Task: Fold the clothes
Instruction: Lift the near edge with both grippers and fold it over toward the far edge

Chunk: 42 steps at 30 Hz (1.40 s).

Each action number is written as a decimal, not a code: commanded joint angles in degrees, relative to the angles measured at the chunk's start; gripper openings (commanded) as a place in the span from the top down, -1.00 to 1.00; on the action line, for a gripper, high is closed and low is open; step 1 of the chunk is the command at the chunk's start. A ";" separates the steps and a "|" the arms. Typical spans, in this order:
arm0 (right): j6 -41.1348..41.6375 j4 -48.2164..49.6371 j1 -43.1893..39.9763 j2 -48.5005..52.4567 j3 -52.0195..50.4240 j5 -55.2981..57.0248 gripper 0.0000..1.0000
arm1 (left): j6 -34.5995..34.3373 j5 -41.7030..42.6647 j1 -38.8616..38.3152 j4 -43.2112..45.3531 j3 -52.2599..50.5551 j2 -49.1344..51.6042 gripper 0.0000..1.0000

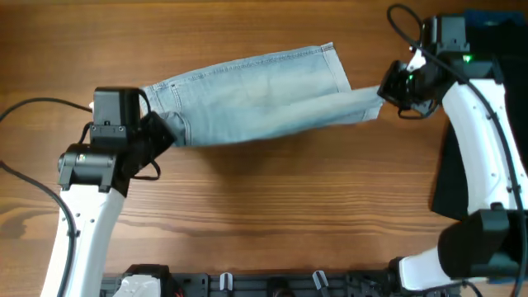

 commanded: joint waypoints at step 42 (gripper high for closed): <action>4.37 40.41 10.60 29.86 5.55 1.92 0.42 | -1.40 -14.43 8.00 40.11 1.49 37.07 0.45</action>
